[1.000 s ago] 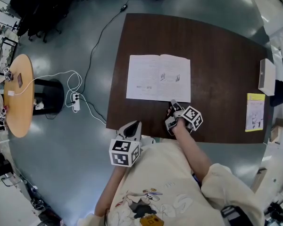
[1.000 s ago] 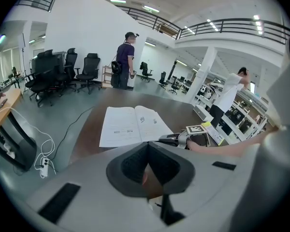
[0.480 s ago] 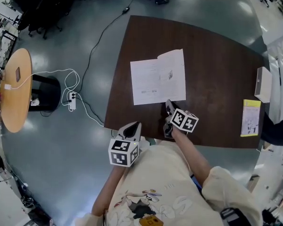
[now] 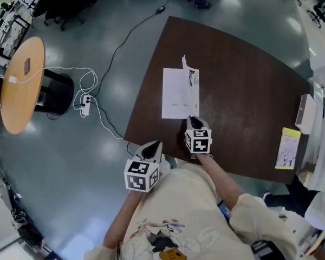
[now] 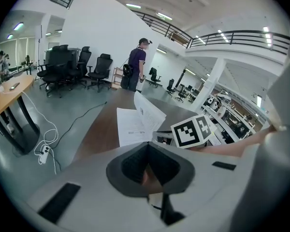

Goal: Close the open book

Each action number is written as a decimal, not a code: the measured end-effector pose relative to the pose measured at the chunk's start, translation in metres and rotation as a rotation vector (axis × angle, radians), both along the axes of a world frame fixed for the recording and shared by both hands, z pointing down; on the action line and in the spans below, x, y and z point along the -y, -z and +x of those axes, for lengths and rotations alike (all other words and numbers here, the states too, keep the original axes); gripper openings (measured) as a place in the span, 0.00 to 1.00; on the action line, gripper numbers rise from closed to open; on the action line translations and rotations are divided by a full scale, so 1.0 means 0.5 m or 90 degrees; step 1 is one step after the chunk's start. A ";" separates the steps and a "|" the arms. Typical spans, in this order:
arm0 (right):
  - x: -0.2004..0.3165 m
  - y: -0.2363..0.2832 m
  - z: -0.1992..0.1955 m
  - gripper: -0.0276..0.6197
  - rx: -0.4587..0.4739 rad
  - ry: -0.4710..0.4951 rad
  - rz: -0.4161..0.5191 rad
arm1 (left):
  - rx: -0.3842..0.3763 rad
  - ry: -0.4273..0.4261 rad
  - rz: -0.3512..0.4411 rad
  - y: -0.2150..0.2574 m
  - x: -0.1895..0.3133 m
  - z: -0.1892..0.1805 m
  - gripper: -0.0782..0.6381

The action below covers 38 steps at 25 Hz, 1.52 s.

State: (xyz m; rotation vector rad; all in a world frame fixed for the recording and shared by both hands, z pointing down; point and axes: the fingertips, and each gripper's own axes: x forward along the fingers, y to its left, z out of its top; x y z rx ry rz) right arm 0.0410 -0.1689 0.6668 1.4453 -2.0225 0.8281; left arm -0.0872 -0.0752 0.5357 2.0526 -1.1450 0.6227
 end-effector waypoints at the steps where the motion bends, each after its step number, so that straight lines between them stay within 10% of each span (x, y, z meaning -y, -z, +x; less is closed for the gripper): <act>1: 0.002 -0.008 -0.014 0.08 -0.015 0.020 -0.003 | 0.000 0.005 -0.001 -0.001 -0.002 -0.007 0.12; 17: -0.002 -0.128 -0.101 0.17 -0.115 0.165 -0.121 | -0.006 0.047 -0.011 -0.008 -0.032 -0.055 0.12; 25: -0.018 -0.101 -0.075 0.18 0.002 0.098 -0.180 | -0.018 0.015 -0.006 -0.002 -0.029 -0.028 0.12; 38: -0.057 0.120 0.023 0.09 0.149 -0.024 -0.069 | -0.055 -0.058 0.005 0.010 -0.020 0.049 0.12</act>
